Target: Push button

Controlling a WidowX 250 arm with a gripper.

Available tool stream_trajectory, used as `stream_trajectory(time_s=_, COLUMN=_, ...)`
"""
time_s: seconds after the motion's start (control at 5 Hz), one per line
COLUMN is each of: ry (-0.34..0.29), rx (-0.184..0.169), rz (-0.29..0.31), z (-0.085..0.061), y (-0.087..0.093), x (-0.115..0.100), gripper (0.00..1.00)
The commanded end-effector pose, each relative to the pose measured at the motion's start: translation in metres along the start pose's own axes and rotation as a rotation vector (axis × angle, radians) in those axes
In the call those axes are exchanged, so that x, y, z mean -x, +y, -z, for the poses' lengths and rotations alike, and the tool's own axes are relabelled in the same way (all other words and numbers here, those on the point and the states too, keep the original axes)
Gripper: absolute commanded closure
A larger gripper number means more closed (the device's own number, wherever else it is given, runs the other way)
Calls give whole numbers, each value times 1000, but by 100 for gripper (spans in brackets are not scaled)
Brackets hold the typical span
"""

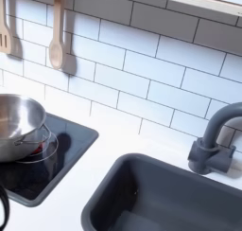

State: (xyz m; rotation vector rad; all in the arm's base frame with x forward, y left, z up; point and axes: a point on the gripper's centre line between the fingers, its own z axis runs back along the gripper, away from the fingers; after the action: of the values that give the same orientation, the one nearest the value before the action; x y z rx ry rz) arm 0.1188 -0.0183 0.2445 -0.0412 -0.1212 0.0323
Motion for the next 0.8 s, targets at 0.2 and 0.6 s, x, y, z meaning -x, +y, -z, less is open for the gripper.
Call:
stream_trajectory(time_s=0.2, ry=-25, rx=-13, rz=0, z=1, y=8, x=-4, gripper=0)
stream_trajectory(time_s=0.6, ry=-72, rx=-43, rz=-13, z=6, y=24, x=-23, gripper=0)
